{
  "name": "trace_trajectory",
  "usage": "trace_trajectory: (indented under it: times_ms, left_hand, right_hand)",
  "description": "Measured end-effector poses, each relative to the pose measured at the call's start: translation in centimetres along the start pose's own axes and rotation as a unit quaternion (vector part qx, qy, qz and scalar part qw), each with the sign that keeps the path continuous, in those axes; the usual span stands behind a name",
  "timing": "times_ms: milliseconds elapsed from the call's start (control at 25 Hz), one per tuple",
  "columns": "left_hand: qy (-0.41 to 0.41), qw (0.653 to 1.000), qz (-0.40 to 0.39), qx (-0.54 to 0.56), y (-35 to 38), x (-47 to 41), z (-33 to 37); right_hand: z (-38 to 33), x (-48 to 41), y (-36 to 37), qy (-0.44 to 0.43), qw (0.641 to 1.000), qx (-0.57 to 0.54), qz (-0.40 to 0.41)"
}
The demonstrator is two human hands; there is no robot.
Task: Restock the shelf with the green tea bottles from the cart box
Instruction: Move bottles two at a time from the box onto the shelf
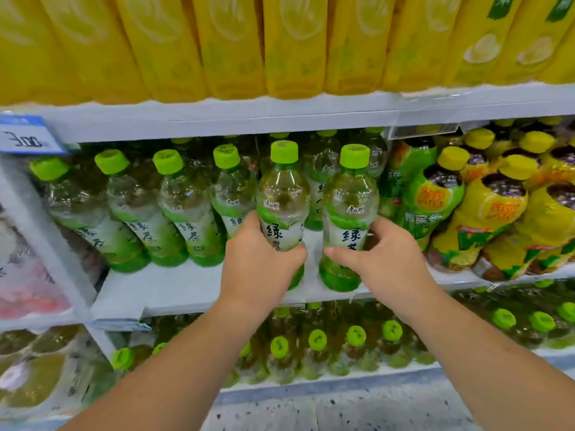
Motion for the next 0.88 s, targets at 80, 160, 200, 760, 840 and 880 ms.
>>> trace_trajectory:
  times_ms: [80,160,200,760,840,880]
  left_hand:
    - [0.004,1.000,0.012,0.004,0.7,-0.9,-1.4]
    - [0.014,0.999,0.017,0.025,1.6,-1.0,-2.1]
    - [0.023,0.999,0.022,0.039,1.9,-0.9,-2.3]
    - [-0.016,0.998,0.051,-0.027,3.8,1.7,-7.0]
    - [-0.018,0.997,0.072,-0.029,4.1,1.5,-6.9]
    - [-0.019,0.996,0.080,-0.030,4.2,1.3,-6.8]
  right_hand:
    - [0.8,-1.2,1.0,-0.016,1.000,0.016,0.012]
    - [1.6,-2.0,1.6,-0.030,0.999,0.020,0.019]
    - [2.1,-2.3,1.8,-0.034,0.999,0.014,0.018]
    - [6.7,-1.5,2.7,-0.028,0.999,0.028,-0.029]
    - [6.8,-1.7,3.0,-0.031,0.999,0.019,-0.029]
    - [6.9,-1.8,3.1,-0.029,0.999,0.013,-0.030]
Point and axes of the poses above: each hand's wrist, its own x-axis away from the middle knuckle, its own y-axis out of the palm, z = x × y, the point moved 2 cm from there along -x, towards the middle knuckle, and after that the axes turned 1 degree about z, right-handed, at the moved point
